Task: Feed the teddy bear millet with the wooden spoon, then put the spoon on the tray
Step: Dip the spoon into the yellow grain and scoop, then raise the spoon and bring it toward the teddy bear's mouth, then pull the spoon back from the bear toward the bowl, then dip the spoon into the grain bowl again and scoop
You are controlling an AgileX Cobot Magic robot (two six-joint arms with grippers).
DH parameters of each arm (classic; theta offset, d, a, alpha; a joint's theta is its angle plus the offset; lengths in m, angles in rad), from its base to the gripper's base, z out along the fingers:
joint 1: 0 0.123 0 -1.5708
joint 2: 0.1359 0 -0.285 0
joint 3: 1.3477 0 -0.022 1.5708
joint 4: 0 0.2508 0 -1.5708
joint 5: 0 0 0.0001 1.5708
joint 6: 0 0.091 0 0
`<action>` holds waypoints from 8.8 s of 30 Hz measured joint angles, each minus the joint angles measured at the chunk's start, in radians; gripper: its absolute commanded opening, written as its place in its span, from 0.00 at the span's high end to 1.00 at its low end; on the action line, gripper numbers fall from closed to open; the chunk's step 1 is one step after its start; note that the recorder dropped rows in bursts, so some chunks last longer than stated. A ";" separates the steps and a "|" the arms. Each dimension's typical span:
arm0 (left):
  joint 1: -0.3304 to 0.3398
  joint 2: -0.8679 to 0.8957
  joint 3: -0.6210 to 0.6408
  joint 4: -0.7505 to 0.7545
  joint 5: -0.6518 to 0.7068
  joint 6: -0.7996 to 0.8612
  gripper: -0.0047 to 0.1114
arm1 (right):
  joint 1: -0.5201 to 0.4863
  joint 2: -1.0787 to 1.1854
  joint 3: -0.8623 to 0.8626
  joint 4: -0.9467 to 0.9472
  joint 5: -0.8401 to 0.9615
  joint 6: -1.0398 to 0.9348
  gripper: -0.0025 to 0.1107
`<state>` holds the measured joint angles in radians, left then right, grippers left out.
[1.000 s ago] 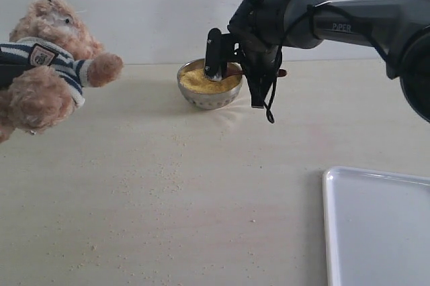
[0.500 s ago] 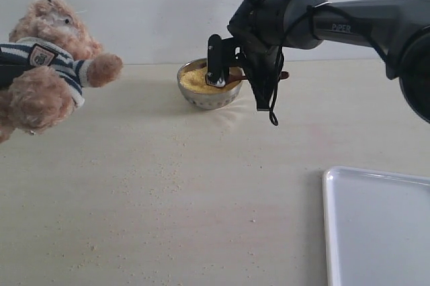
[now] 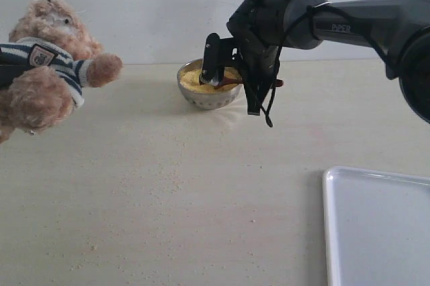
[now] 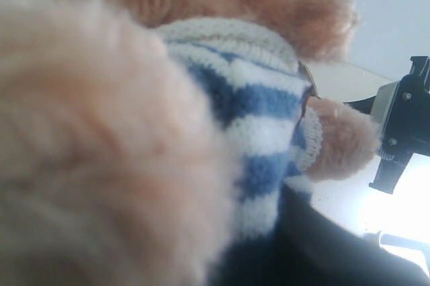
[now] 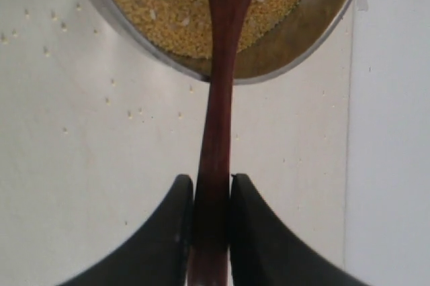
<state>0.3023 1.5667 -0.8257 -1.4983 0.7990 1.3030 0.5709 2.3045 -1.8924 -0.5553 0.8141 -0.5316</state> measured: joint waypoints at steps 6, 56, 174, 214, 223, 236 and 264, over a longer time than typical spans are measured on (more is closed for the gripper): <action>0.000 0.000 0.000 0.000 0.000 0.000 0.92 | 0.000 0.000 0.000 0.073 0.000 0.005 0.98; -0.152 0.075 0.000 0.000 0.042 0.096 0.92 | -0.162 -0.229 -0.002 0.803 0.358 -0.083 0.98; -0.162 0.173 0.000 -0.083 0.068 0.096 0.92 | 0.069 0.068 -0.072 -0.415 0.082 -0.106 0.98; -0.162 0.173 0.000 -0.045 0.059 0.098 0.92 | 0.049 0.011 -0.072 -0.163 0.113 -0.029 0.98; -0.162 0.173 0.000 -0.045 0.048 0.098 0.92 | 0.018 0.011 -0.072 -0.126 0.084 -0.066 0.98; -0.162 0.173 0.000 -0.045 0.046 0.100 0.92 | 0.018 0.029 -0.072 -0.032 0.092 -0.148 0.98; -0.162 0.173 0.000 -0.039 0.046 0.100 0.92 | 0.018 0.025 -0.072 0.109 0.123 -0.093 0.98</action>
<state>0.1403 1.7400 -0.8257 -1.5371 0.8447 1.4031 0.5891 2.3296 -1.9644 -0.4466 0.9370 -0.6245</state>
